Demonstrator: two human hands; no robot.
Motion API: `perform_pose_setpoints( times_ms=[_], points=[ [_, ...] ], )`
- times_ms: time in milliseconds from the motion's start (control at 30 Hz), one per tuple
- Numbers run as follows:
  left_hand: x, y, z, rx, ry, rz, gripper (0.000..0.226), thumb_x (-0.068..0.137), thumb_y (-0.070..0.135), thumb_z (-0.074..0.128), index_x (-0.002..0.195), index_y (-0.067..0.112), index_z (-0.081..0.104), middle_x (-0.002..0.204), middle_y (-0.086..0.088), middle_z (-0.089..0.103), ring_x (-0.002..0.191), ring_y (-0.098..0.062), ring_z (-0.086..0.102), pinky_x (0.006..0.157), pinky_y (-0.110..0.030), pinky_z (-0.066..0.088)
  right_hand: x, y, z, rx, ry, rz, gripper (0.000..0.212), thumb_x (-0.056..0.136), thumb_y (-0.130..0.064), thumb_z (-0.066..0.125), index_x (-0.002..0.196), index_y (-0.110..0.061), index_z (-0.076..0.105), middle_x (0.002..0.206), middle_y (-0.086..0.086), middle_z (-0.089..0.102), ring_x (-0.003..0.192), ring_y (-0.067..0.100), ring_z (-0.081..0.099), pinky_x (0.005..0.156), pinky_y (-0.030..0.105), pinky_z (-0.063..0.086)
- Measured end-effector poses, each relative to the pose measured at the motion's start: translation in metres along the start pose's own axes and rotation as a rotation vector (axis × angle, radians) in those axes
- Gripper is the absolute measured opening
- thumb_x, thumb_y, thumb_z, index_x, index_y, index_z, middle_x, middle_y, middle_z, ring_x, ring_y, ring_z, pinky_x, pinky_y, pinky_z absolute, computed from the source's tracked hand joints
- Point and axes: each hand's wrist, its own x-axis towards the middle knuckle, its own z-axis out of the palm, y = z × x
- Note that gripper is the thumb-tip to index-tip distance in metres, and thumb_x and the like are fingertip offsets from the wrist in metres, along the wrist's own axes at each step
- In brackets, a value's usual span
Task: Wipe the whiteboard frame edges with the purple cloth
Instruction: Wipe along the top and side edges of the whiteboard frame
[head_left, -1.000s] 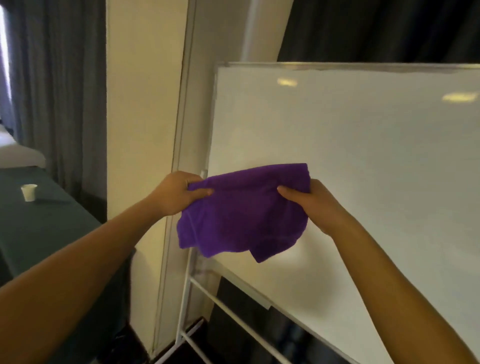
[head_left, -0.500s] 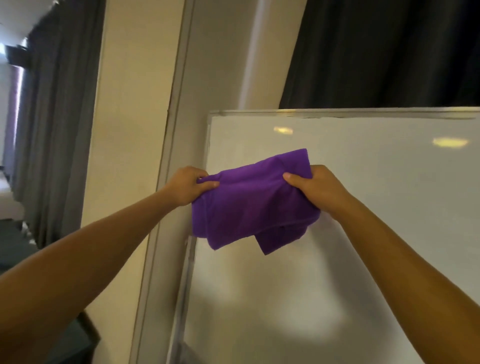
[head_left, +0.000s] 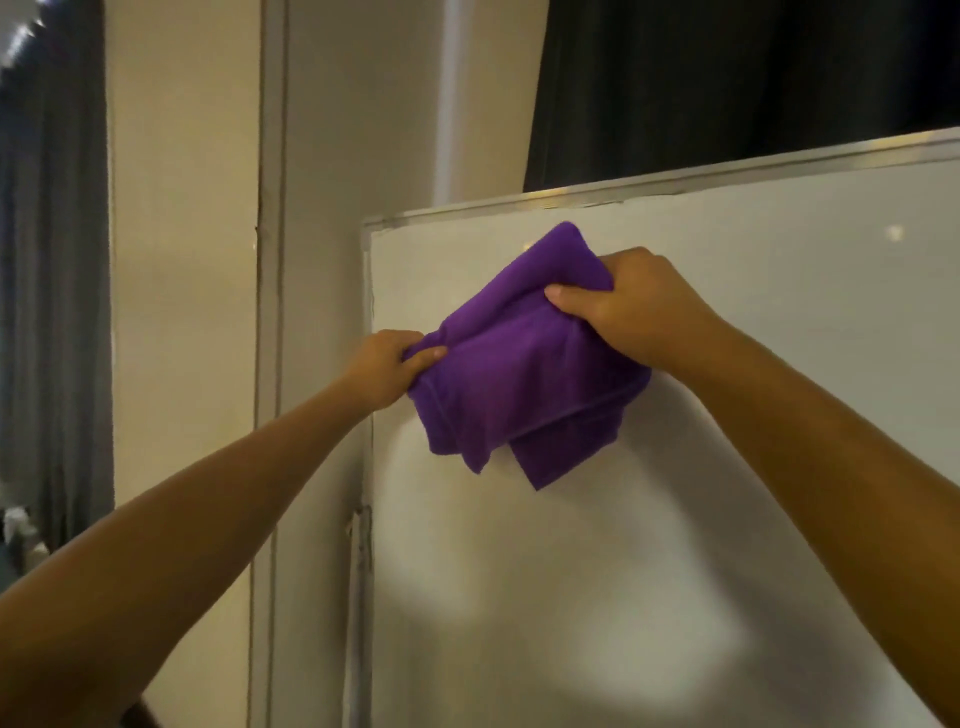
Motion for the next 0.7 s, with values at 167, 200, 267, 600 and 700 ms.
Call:
perform_pose_setpoints(
  times_ms=[167,200,267,600,700],
  points=[
    [0.011,-0.028,-0.010,-0.192,0.064,-0.077,0.041,0.106,0.042,0.056,0.091,0.006,0.071,0.067,0.001,0.069,0.057,-0.004,0.066,0.066,-0.017,0.050,0.060,-0.054,-0.008,0.140,0.013,0.072,0.023,0.086,-0.048,0.069,0.087,-0.026,0.062,0.084,-0.002,0.067,0.074,0.015,0.064,0.059,0.026,0.047],
    [0.014,-0.034,-0.013,-0.212,0.068,-0.094,0.039,0.105,0.042,0.057,0.092,0.008,0.071,0.066,0.002,0.069,0.055,-0.001,0.066,0.063,-0.013,0.049,0.075,-0.066,-0.006,0.150,0.012,0.073,0.026,0.084,-0.046,0.071,0.092,-0.023,0.064,0.087,-0.001,0.069,0.077,0.017,0.067,0.061,0.028,0.050],
    [0.019,-0.043,-0.015,-0.239,0.063,-0.119,0.034,0.105,0.042,0.059,0.087,0.014,0.069,0.063,0.003,0.068,0.054,0.000,0.065,0.062,-0.015,0.049,0.103,-0.083,-0.004,0.176,0.026,0.085,0.030,0.082,-0.043,0.074,0.098,-0.019,0.065,0.092,0.002,0.071,0.081,0.018,0.068,0.066,0.031,0.055],
    [0.045,-0.088,-0.019,-0.082,0.108,0.015,0.028,0.099,0.042,0.066,0.077,0.023,0.066,0.076,0.009,0.068,0.076,-0.015,0.063,0.075,-0.032,0.049,0.256,-0.153,-0.004,0.066,0.363,0.192,0.034,0.085,-0.034,0.071,0.110,-0.013,0.062,0.108,0.003,0.068,0.088,0.017,0.064,0.079,0.030,0.054],
    [0.041,-0.106,-0.013,-0.083,0.194,0.258,0.020,0.097,0.040,0.070,0.099,0.021,0.070,0.102,0.007,0.066,0.097,-0.013,0.060,0.089,-0.031,0.050,0.286,-0.165,-0.019,-0.250,0.793,0.063,0.042,0.093,-0.043,0.056,0.123,-0.014,0.061,0.118,0.003,0.065,0.098,0.019,0.063,0.075,0.022,0.043]
  ],
)
